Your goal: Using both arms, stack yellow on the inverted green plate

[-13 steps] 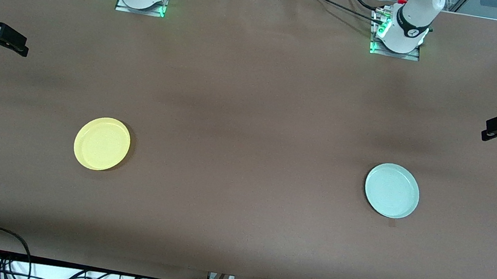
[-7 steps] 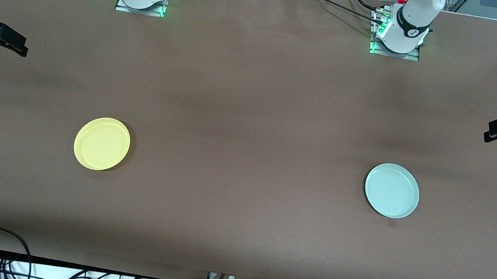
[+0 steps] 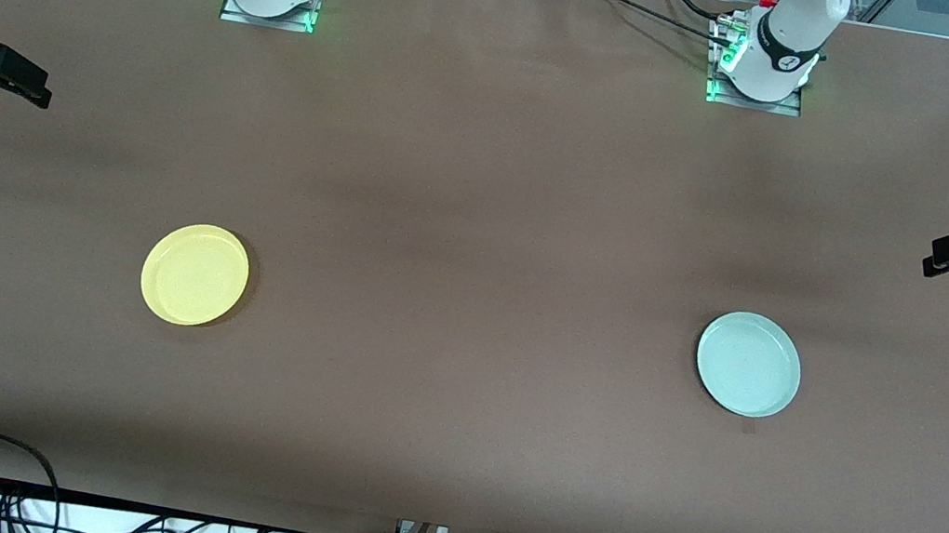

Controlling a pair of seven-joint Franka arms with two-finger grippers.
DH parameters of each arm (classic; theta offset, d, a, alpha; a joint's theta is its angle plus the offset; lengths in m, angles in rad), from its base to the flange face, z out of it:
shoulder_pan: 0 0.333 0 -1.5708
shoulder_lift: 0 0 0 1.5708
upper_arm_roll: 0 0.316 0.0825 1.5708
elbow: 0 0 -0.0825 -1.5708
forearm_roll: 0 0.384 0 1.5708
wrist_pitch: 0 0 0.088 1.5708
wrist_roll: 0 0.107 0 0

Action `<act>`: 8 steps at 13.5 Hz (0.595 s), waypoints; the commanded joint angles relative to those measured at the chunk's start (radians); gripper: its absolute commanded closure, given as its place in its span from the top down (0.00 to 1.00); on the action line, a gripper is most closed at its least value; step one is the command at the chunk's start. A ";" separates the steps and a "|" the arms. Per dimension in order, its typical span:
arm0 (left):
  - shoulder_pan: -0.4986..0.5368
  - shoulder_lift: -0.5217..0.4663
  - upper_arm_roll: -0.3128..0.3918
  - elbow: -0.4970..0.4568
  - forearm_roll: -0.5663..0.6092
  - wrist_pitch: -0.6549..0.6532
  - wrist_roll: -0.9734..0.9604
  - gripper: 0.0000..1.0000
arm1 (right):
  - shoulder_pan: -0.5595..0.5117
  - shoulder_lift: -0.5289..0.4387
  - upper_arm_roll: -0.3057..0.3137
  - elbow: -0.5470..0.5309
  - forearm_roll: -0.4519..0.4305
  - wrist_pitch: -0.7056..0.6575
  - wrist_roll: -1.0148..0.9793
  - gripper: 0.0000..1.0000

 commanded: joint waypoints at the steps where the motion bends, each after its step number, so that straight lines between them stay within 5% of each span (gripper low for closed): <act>1: 0.018 0.000 -0.005 0.005 -0.014 0.000 0.005 1.00 | -0.008 0.015 0.004 0.024 -0.006 -0.001 0.010 1.00; 8: 0.018 0.010 -0.005 0.014 -0.009 -0.006 0.013 1.00 | -0.010 0.019 0.001 0.024 -0.005 0.006 -0.002 1.00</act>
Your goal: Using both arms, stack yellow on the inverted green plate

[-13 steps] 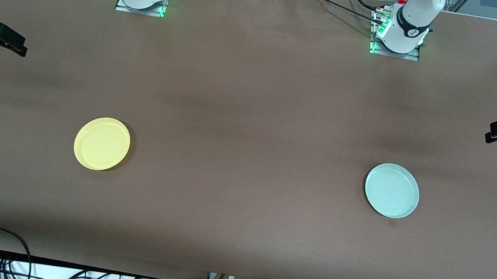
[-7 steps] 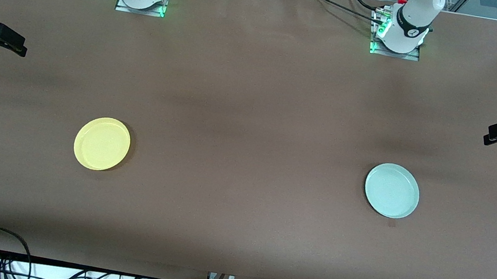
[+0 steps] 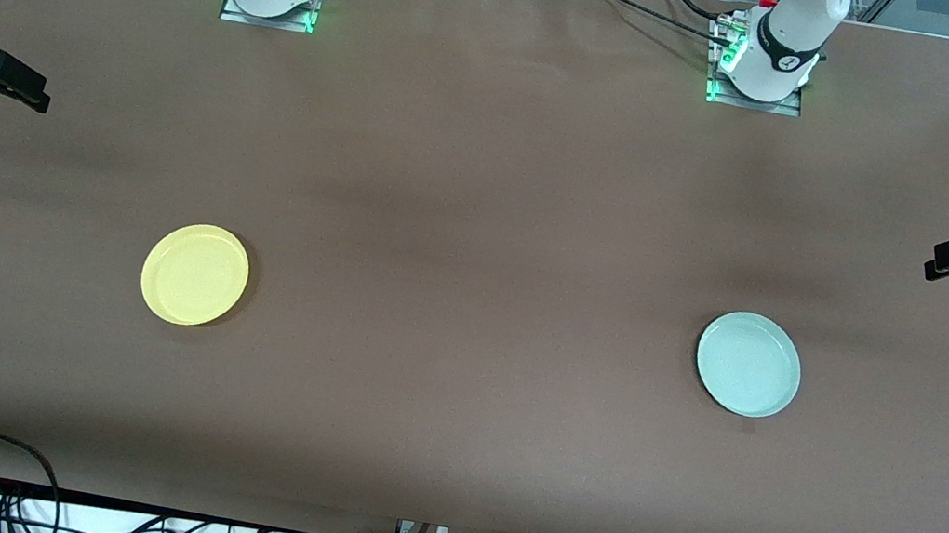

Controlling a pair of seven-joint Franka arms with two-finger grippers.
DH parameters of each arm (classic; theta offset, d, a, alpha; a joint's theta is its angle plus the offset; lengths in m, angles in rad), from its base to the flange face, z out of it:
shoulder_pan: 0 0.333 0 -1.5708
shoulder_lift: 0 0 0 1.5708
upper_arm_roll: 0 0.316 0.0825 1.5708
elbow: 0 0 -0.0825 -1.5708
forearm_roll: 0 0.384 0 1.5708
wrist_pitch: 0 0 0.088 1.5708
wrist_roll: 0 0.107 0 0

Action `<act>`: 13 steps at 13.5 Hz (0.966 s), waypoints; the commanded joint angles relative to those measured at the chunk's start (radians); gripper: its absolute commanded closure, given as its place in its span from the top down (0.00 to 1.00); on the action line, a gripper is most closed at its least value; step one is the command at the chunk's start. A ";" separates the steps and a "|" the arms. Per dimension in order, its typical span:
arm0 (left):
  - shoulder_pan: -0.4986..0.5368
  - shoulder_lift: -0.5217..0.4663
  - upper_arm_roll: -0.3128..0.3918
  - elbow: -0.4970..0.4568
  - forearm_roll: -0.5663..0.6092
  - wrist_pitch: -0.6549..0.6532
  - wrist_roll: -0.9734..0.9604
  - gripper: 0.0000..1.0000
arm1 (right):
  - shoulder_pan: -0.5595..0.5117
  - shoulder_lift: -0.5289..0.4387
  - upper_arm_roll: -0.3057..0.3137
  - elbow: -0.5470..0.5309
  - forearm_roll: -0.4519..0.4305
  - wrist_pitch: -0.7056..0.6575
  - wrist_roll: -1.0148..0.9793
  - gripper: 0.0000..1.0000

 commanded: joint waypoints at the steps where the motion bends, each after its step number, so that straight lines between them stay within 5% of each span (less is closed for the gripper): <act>1: 0.010 0.001 -0.005 0.014 -0.012 -0.006 0.013 1.00 | -0.007 0.009 0.005 0.022 -0.005 -0.003 0.001 1.00; 13: 0.012 -0.004 -0.002 0.019 -0.007 -0.008 0.013 1.00 | -0.011 0.009 0.005 0.022 0.000 0.005 -0.002 1.00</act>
